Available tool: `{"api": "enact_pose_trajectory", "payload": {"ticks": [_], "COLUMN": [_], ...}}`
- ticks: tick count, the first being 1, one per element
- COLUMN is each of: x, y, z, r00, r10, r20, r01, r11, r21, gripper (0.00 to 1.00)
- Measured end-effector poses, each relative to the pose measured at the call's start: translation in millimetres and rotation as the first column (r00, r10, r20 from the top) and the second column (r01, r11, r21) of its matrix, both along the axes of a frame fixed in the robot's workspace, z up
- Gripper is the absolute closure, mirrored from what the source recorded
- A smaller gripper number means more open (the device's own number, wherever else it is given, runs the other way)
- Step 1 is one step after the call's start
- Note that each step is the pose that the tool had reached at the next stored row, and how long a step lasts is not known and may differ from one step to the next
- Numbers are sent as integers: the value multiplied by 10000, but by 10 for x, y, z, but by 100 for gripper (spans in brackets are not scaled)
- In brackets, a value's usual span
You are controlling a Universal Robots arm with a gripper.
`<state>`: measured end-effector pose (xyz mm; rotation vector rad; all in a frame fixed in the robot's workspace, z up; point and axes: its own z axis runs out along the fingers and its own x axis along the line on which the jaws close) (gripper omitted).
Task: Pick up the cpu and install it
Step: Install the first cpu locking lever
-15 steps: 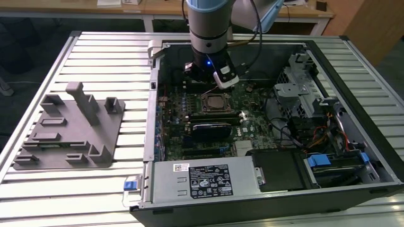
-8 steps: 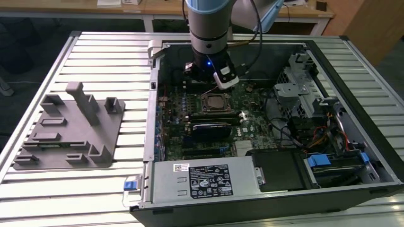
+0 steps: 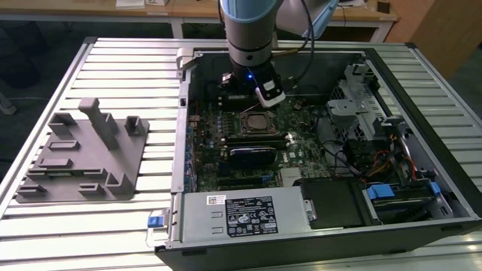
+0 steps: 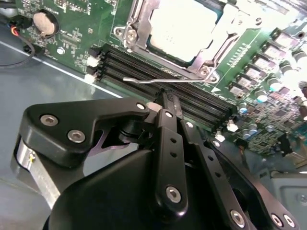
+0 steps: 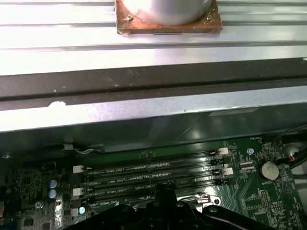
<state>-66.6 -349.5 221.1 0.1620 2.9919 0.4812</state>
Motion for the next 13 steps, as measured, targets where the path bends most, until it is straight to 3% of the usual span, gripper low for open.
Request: {"api": "enact_pose_trajectory", "payload": {"ticks": [2, 13], "x": [5, 6], "y": [-1, -1], "z": [-2, -2], "r00": [10000, 9954], "r10": [-33, -946], "r20": [54, 131], "r01": [33, 946], "r11": [10000, 9955], "r21": [25, -14], "gripper": [89, 89]}}
